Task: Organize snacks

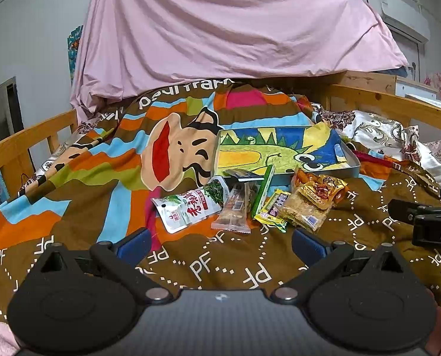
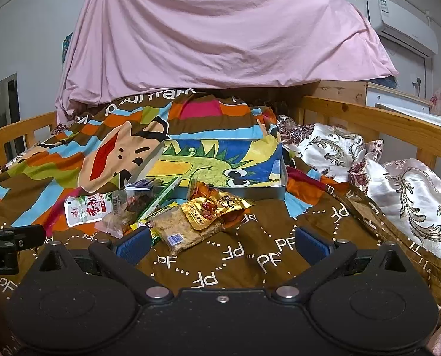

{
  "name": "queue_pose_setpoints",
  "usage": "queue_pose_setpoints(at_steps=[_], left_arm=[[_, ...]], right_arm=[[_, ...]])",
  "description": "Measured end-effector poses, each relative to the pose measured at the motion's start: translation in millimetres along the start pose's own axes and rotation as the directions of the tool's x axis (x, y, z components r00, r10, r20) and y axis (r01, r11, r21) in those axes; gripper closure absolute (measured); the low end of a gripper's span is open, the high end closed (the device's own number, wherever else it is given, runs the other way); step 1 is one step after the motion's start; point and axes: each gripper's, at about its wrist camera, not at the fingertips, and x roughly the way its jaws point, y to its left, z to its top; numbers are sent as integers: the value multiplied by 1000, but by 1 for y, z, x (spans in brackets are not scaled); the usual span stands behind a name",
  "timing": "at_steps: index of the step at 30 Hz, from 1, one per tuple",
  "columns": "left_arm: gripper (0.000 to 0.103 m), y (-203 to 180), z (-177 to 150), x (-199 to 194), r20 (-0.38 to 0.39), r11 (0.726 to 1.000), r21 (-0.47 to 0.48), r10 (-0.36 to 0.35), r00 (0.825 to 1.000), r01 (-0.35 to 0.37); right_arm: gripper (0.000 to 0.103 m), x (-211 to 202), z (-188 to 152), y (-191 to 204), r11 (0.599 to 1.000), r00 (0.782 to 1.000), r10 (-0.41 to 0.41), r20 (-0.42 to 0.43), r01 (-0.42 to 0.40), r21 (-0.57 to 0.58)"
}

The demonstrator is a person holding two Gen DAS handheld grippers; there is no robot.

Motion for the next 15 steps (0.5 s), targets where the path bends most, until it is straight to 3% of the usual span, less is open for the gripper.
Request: queue_pose_setpoints(at_steps=[15], left_arm=[[0, 6, 6, 11, -69, 999, -34, -20, 997, 18]], right_arm=[[1, 5, 2, 1, 1000, 999, -23, -43, 23, 1]])
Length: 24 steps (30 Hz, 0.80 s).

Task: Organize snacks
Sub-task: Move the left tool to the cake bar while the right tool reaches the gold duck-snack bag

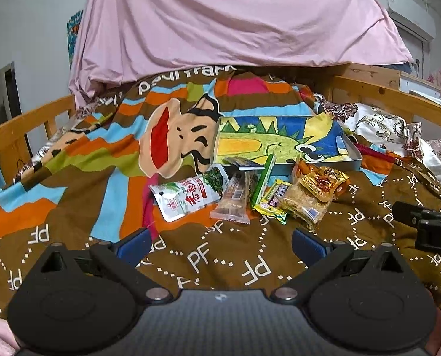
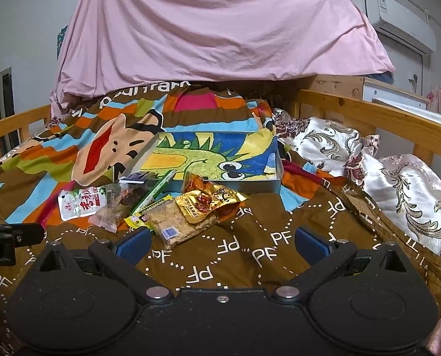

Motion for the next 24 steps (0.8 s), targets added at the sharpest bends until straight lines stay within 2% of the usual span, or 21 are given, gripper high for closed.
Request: queue_pose_setpoints(at_steps=[7, 11, 20, 24], left_arm=[[0, 11, 12, 19, -68, 998, -63, -25, 997, 20], [0, 14, 20, 29, -87, 997, -75, -14, 996, 7], [0, 27, 44, 43, -103, 991, -135, -12, 995, -2], [0, 34, 54, 50, -113, 986, -168, -20, 993, 1]], right_arm=[[0, 10, 10, 2, 1000, 999, 5, -47, -5, 5], [0, 15, 21, 5, 1000, 998, 22, -60, -22, -6], [0, 20, 57, 14, 992, 996, 71, -53, -76, -100], [0, 23, 81, 15, 990, 993, 99, -62, -105, -96]])
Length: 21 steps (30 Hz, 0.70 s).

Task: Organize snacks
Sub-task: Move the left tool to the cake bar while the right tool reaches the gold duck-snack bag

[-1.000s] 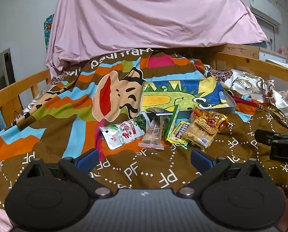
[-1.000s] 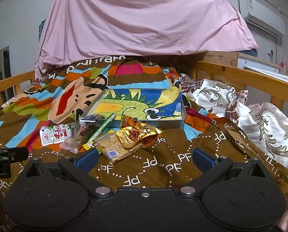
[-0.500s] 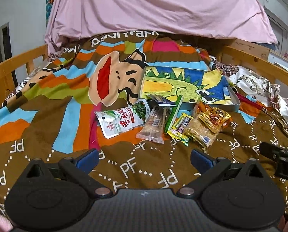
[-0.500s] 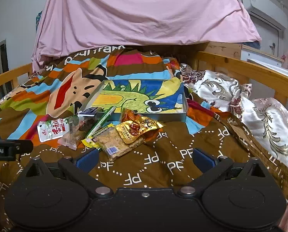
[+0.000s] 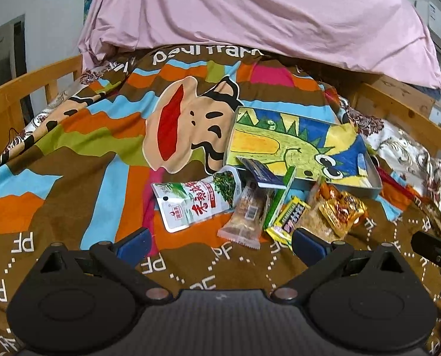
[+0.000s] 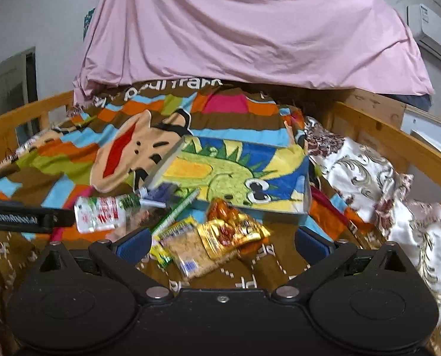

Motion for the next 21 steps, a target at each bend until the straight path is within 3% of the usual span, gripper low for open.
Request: queue_pose_setpoints(at_steps=[7, 11, 16, 21], left_arm=[[0, 5, 39, 7, 7, 1000, -20, 1, 1000, -1], [0, 6, 64, 8, 50, 1000, -1, 3, 999, -3], [0, 7, 80, 25, 82, 998, 48, 26, 996, -30], [0, 17, 75, 53, 70, 999, 41, -9, 998, 6]], right_arm=[[0, 6, 52, -6, 998, 999, 48, -3, -48, 30], [0, 20, 70, -12, 996, 999, 50, -13, -49, 69], [0, 50, 71, -18, 996, 999, 24, -37, -21, 85], [0, 87, 56, -27, 993, 997, -2, -73, 11, 116]])
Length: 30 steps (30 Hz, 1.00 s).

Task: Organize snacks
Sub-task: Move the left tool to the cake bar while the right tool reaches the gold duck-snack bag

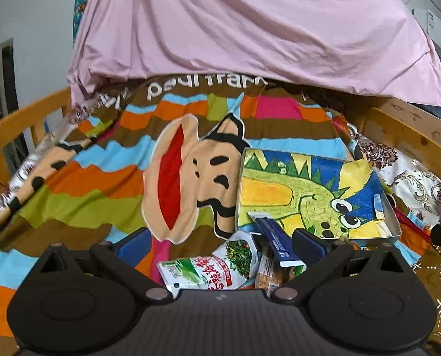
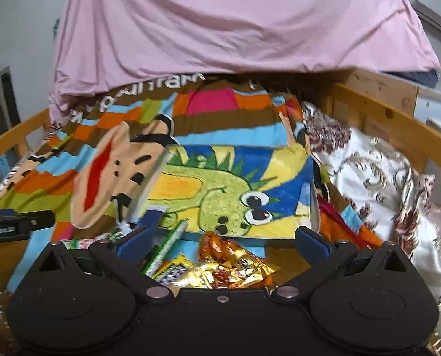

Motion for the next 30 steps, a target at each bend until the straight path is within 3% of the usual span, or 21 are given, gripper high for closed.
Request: queue_pose_setpoints(at_steps=[3, 7, 12, 17, 22, 30], left_arm=[[0, 7, -7, 17, -19, 999, -41, -33, 999, 32], [0, 12, -18, 38, -62, 995, -81, -70, 996, 64], [0, 10, -34, 52, -157, 992, -63, -118, 981, 109], [0, 2, -43, 61, -199, 987, -18, -161, 967, 161], [0, -7, -56, 74, -227, 976, 50, -196, 954, 212], [0, -27, -66, 82, -200, 964, 139, -195, 960, 225]], right_arm=[[0, 21, -13, -7, 1000, 1000, 1, -31, 0, 23], [0, 50, -31, -11, 998, 987, 54, -150, -47, 48], [0, 79, -47, -8, 992, 953, 125, -276, -114, 57], [0, 103, -57, -10, 989, 916, 146, -375, -124, 80], [0, 116, -60, -19, 989, 906, 133, -403, -92, 119], [1, 128, -52, -26, 978, 916, 129, -379, -54, 204]])
